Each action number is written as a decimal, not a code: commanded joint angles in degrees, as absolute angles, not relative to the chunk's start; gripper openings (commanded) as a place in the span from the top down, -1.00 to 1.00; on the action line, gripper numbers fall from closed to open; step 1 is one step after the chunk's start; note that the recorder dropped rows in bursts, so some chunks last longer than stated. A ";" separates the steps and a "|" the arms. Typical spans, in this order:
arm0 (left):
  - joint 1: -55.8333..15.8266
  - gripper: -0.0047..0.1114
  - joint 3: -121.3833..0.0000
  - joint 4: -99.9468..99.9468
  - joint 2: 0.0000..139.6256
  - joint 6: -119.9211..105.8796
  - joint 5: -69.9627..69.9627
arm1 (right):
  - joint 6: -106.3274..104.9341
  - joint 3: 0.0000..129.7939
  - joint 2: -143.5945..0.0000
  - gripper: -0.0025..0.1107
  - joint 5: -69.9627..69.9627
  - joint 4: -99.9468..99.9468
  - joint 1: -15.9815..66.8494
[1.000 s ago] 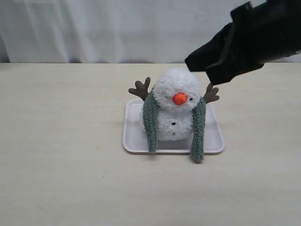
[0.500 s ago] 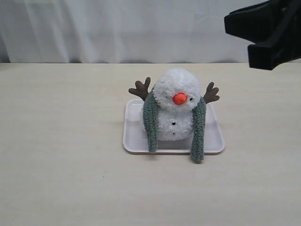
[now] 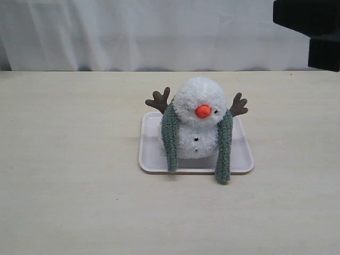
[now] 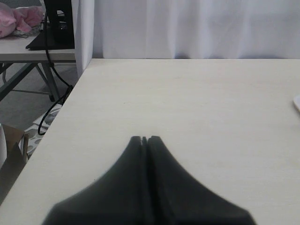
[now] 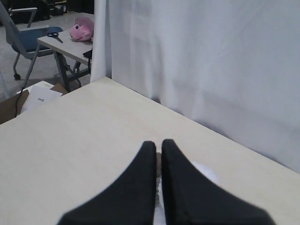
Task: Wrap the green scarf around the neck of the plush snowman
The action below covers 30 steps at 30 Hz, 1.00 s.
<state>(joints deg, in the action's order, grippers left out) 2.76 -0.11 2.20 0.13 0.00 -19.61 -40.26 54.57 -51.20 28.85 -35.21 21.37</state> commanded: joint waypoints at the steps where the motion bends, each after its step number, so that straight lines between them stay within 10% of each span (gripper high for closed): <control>1: 2.50 0.92 0.00 2.23 0.00 0.00 -18.95 | -39.62 54.29 -50.63 0.88 27.64 -35.31 21.54; 30: 2.50 0.92 0.00 2.23 0.00 0.00 -18.95 | -36.69 36.92 -11.11 0.88 6.13 -35.31 21.54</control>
<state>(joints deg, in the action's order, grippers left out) 2.76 -0.11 2.20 0.13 0.00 -19.61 -37.20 37.23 -12.12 5.17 -35.31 21.37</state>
